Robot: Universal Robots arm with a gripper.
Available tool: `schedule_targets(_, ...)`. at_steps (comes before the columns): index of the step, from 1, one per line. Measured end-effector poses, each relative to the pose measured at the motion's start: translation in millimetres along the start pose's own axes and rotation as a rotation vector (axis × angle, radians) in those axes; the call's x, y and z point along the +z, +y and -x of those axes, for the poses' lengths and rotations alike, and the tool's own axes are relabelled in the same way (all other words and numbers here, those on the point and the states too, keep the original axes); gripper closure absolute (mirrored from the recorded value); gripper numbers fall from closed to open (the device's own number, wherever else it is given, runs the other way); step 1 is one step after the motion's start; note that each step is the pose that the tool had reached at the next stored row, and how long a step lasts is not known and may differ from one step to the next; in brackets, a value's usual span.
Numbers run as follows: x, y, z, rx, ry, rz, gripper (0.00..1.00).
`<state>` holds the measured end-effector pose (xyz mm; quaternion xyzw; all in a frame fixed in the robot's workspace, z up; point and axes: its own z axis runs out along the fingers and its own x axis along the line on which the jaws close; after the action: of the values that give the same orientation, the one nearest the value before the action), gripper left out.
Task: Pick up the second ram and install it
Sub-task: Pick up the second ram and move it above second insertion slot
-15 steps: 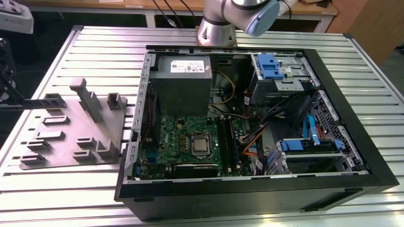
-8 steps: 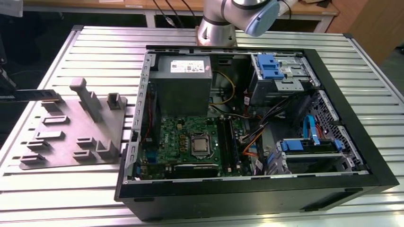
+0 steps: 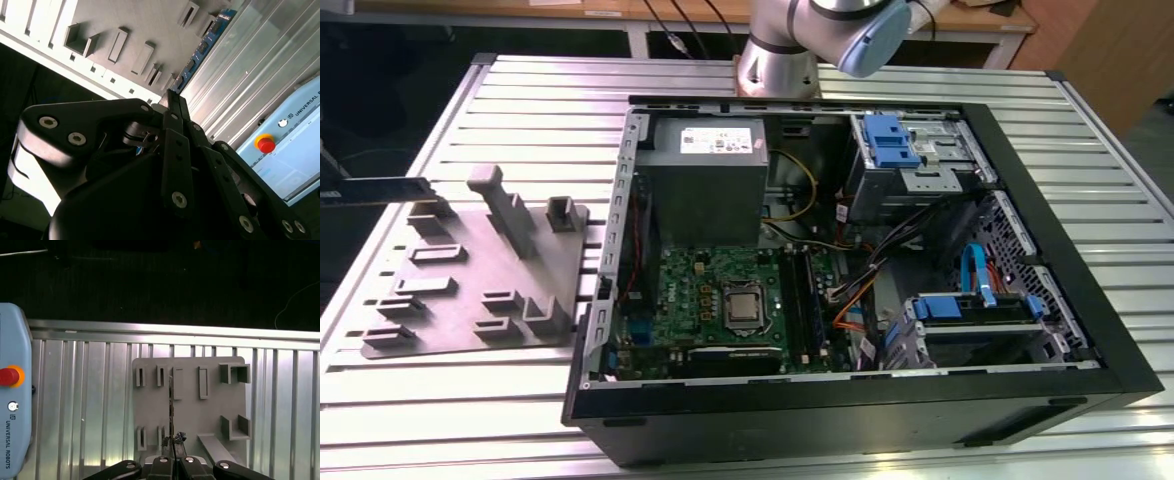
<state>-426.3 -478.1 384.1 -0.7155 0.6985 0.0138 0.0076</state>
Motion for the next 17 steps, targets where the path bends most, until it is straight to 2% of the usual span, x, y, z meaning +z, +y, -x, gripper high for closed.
schedule_targets(7,-0.4,-2.0,0.0,0.000,0.0003,0.0005,0.89)
schedule_targets(17,-0.4,-20.3,-0.5,0.000,0.0002,0.0002,0.89)
